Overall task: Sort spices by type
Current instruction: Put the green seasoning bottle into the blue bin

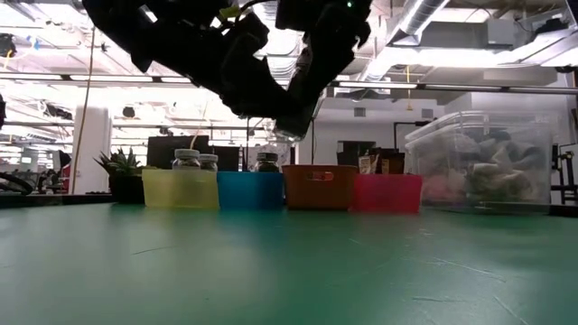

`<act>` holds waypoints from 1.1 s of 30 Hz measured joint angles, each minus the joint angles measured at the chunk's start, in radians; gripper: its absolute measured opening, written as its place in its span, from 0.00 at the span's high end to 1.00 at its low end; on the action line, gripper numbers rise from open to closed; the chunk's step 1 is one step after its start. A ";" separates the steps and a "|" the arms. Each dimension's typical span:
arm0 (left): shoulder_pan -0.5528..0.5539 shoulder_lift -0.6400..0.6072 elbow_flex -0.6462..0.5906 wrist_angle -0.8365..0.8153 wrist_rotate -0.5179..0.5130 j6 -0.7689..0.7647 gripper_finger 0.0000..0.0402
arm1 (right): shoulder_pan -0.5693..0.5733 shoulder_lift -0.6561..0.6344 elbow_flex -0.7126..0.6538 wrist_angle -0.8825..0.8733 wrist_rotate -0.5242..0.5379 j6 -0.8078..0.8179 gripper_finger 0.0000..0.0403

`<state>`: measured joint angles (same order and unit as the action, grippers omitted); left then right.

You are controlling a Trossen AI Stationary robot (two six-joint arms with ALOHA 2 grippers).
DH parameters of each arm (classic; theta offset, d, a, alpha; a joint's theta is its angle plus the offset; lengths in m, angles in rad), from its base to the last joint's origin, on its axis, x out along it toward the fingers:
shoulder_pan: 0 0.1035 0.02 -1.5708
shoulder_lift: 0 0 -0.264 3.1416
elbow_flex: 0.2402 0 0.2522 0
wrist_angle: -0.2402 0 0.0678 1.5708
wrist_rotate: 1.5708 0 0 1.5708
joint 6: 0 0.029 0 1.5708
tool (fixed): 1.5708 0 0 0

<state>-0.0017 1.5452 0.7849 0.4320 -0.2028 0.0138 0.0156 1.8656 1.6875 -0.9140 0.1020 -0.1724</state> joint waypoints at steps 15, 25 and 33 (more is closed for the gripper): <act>0.000 0.001 -0.004 -0.024 -0.005 -0.003 0.52 | 0.013 -0.142 -0.148 -0.088 0.084 0.115 0.17; -0.024 0.001 -0.004 0.091 -0.011 0.017 0.52 | 0.038 -0.371 -0.768 0.778 0.091 0.189 0.18; -0.052 0.001 -0.004 0.273 -0.010 0.087 0.52 | 0.036 -0.372 -0.958 1.279 0.090 0.168 0.18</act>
<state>-0.0536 1.5463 0.7807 0.7048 -0.2129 0.1007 0.0517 1.4933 0.7296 0.3647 0.1921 -0.0044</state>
